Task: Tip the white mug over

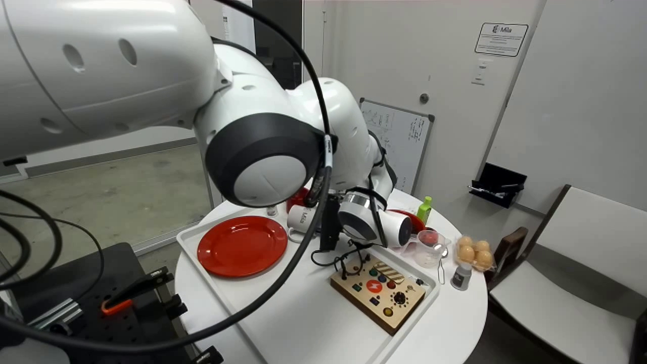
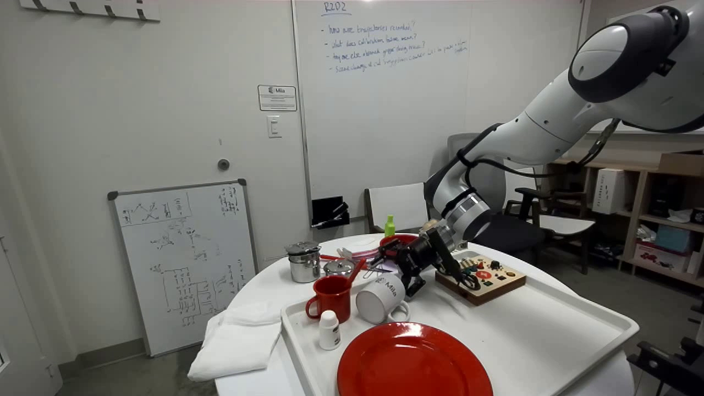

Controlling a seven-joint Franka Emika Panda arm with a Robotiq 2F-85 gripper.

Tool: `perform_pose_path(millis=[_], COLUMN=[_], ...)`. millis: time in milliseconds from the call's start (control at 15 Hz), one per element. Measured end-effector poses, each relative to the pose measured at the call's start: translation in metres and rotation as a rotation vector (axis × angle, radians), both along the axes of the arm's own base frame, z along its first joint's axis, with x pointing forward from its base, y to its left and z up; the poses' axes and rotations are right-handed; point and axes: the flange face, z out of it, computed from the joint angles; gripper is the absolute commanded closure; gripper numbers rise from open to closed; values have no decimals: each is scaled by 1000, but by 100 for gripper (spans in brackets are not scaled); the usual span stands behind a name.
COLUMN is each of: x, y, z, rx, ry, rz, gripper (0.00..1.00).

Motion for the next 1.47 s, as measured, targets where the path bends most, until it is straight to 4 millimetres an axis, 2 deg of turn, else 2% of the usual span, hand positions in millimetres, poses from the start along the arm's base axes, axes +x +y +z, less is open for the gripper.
perform_pose_path(millis=[400,800,1133,1467], x=[11,15,12,4], y=[2,7,20,54], z=[17,53,104,165], rx=[-117,-299,-519,-739], ry=[-44,-101,-185,-278], rz=[-34,-57,-59,-9], gripper=[0,0,0,0])
